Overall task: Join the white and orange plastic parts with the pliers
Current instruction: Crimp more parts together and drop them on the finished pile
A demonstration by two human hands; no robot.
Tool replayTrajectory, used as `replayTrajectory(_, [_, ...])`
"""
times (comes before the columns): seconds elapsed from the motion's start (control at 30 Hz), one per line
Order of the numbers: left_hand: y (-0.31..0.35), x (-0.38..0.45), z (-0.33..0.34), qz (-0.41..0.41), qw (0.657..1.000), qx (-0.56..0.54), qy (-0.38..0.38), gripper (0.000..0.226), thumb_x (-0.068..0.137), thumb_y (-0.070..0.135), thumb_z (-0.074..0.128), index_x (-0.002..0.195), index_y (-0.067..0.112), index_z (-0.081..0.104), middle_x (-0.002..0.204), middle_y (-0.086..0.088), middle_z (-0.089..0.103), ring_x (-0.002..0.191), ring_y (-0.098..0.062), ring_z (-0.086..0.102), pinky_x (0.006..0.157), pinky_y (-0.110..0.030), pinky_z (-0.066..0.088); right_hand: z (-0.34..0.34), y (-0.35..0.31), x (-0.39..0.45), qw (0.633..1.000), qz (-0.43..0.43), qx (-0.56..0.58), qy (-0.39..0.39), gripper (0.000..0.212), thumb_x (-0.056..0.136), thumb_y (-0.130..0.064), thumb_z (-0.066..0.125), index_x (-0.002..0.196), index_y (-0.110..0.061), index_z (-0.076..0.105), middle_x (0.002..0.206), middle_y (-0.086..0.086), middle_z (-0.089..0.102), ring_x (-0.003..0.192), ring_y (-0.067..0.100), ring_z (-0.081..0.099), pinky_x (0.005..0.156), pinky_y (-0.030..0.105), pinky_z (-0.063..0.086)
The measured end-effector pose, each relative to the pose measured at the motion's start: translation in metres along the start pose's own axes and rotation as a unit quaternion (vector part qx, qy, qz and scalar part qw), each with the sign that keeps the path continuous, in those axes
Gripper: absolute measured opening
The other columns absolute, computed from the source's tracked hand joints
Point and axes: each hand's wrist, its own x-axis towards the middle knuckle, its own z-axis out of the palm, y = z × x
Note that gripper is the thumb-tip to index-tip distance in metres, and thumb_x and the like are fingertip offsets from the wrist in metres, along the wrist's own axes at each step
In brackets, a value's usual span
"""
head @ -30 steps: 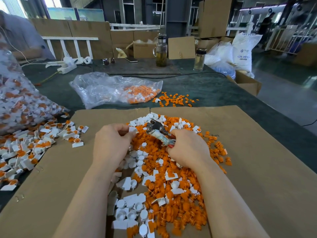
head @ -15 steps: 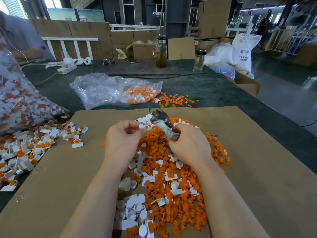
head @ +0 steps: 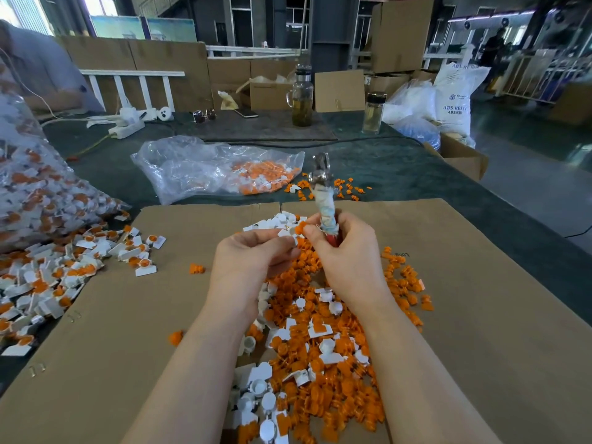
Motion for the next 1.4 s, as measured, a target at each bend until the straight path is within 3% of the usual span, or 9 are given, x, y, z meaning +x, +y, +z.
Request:
replayTrajectory(0.13, [0.0016, -0.0023, 0.0019, -0.003, 0.999, -0.037, -0.01, 0.011, 0.08, 0.003, 0.076, 0.09, 0.001, 0.071, 0.077, -0.015, 0.075, 0.07, -0.017, 0.074, 0.058, -0.02, 0.057, 0.0035, 0.0014, 0.0, 1.0, -0.005, -0.024, 0.014, 0.017, 0.091, -0.03, 0.066, 0.102, -0.016, 0.065, 0.071, -0.014, 0.06, 0.064, -0.007, 0.058, 0.057, 0.012, 0.044])
replayTrajectory(0.3, [0.0023, -0.0035, 0.0029, 0.006, 0.998, -0.063, -0.018, 0.006, 0.078, 0.001, 0.076, 0.083, 0.003, 0.072, 0.075, -0.015, 0.075, 0.067, -0.017, 0.074, 0.057, -0.021, 0.058, 0.0058, 0.0023, -0.0021, 0.995, -0.012, -0.091, 0.022, 0.015, 0.089, -0.038, 0.065, 0.096, -0.027, 0.057, 0.08, -0.012, 0.063, 0.075, 0.006, 0.062, 0.068, 0.029, 0.054])
replayTrajectory(0.43, [0.0027, -0.005, 0.0036, 0.026, 0.998, -0.061, -0.014, 0.006, 0.078, -0.001, 0.076, 0.082, 0.001, 0.073, 0.074, -0.016, 0.075, 0.067, -0.017, 0.074, 0.058, -0.021, 0.058, 0.0084, 0.0022, -0.0028, 0.996, -0.026, -0.084, 0.033, 0.016, 0.089, -0.034, 0.067, 0.095, -0.021, 0.06, 0.075, -0.009, 0.062, 0.069, 0.009, 0.06, 0.062, 0.033, 0.052])
replayTrajectory(0.57, [0.0028, -0.0064, 0.0047, 0.044, 0.998, -0.052, -0.013, 0.005, 0.078, -0.002, 0.076, 0.081, 0.002, 0.073, 0.073, -0.015, 0.075, 0.066, -0.016, 0.074, 0.059, -0.02, 0.058, 0.0096, 0.0018, -0.0033, 0.996, -0.029, -0.074, 0.032, 0.016, 0.089, -0.025, 0.068, 0.101, -0.016, 0.063, 0.081, -0.006, 0.065, 0.075, 0.01, 0.062, 0.067, 0.035, 0.053])
replayTrajectory(0.8, [0.0005, -0.0058, 0.0057, 0.079, 0.997, -0.012, 0.01, 0.007, 0.079, 0.0, 0.077, 0.083, 0.002, 0.072, 0.073, -0.013, 0.075, 0.067, -0.017, 0.074, 0.06, -0.021, 0.057, 0.0105, 0.0031, -0.0015, 0.995, -0.03, -0.093, 0.026, 0.011, 0.089, -0.021, 0.068, 0.098, -0.019, 0.063, 0.078, -0.011, 0.061, 0.068, 0.006, 0.055, 0.061, 0.024, 0.041])
replayTrajectory(0.93, [-0.0016, -0.0048, 0.0054, 0.094, 0.995, 0.014, 0.013, 0.006, 0.08, 0.001, 0.077, 0.083, 0.003, 0.073, 0.072, -0.013, 0.075, 0.067, -0.018, 0.074, 0.061, -0.021, 0.057, 0.0097, 0.0017, -0.0011, 0.995, -0.021, -0.095, 0.019, 0.014, 0.089, -0.024, 0.068, 0.102, -0.02, 0.064, 0.085, -0.008, 0.067, 0.078, 0.008, 0.063, 0.069, 0.031, 0.054])
replayTrajectory(1.07, [-0.0029, -0.0045, 0.0053, 0.115, 0.993, 0.034, 0.017, 0.006, 0.079, 0.001, 0.078, 0.08, 0.005, 0.074, 0.07, -0.011, 0.074, 0.068, -0.02, 0.074, 0.064, -0.024, 0.059, 0.0087, 0.0, -0.0016, 0.995, -0.021, -0.1, 0.017, 0.014, 0.09, -0.029, 0.068, 0.099, -0.02, 0.063, 0.082, -0.007, 0.066, 0.077, 0.01, 0.063, 0.071, 0.038, 0.056])
replayTrajectory(1.3, [-0.0038, -0.0034, 0.0061, 0.128, 0.99, 0.049, 0.043, 0.016, 0.079, 0.002, 0.078, 0.072, 0.015, 0.072, 0.07, -0.01, 0.074, 0.069, -0.021, 0.073, 0.064, -0.024, 0.059, 0.0102, 0.0004, -0.0005, 0.994, -0.025, -0.104, 0.02, 0.011, 0.088, -0.023, 0.069, 0.098, -0.02, 0.064, 0.08, -0.012, 0.064, 0.073, 0.008, 0.061, 0.063, 0.026, 0.049])
replayTrajectory(1.4, [-0.0055, -0.0018, 0.0074, 0.13, 0.987, 0.075, 0.063, 0.013, 0.078, 0.006, 0.079, 0.075, 0.016, 0.072, 0.073, -0.012, 0.074, 0.067, -0.02, 0.068, 0.066, -0.029, 0.057, 0.0106, 0.0006, -0.0006, 0.993, -0.026, -0.112, 0.009, 0.014, 0.089, -0.024, 0.068, 0.102, -0.02, 0.064, 0.085, -0.011, 0.065, 0.078, 0.007, 0.062, 0.066, 0.027, 0.051])
